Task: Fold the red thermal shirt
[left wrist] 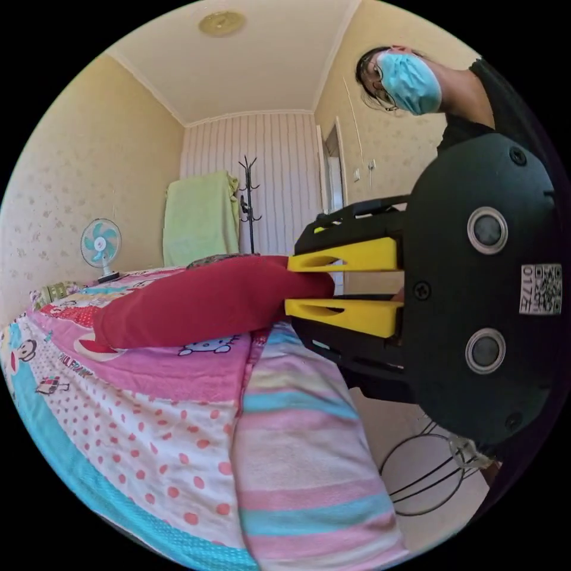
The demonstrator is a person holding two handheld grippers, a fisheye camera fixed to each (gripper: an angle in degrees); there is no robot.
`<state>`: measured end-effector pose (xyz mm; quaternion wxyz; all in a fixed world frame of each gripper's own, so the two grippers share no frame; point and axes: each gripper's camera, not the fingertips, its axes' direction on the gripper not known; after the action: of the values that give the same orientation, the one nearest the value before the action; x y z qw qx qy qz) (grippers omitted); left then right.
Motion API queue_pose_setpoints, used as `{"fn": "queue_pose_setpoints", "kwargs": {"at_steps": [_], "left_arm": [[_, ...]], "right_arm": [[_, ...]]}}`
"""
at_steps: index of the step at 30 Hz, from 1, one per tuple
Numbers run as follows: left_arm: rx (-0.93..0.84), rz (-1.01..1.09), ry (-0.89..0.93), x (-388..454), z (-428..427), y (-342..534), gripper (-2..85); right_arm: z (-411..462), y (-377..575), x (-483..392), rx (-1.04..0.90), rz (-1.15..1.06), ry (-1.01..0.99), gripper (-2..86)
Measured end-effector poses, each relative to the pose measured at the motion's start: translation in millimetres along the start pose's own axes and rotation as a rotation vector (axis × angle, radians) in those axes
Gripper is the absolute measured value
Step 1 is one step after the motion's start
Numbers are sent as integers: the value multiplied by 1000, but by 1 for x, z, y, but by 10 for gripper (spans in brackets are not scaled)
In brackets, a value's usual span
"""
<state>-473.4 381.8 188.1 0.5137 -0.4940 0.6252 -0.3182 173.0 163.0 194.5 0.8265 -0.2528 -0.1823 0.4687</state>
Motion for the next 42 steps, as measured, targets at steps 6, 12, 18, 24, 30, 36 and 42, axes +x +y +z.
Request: {"fn": "queue_pose_setpoints", "kwargs": {"at_steps": [6, 12, 18, 24, 30, 36, 42], "left_arm": [[-57, 148, -7, 85, 23, 7, 67], [-242, 235, -134, 109, 48, 55, 66], [-250, 180, 115, 85, -8, 66, 20], [-137, 155, 40, 39, -106, 76, -9], [9, 55, -6, 19, -158, 91, -10], [-22, 42, 9, 18, -126, 83, -10], [-101, 34, 1, 17, -89, 87, -10]], "right_arm": [[-13, 19, 33, 114, 212, -113, 280], [-4, -33, 68, 156, 299, -209, 243], [-23, -42, 67, 180, 239, -344, 96], [-91, -119, -16, 291, -108, -517, 79], [-172, -247, -124, 507, -440, -237, 94], [-205, -311, 4, 791, 126, 210, 129], [-107, -195, 111, 640, 23, 590, 3]]}}
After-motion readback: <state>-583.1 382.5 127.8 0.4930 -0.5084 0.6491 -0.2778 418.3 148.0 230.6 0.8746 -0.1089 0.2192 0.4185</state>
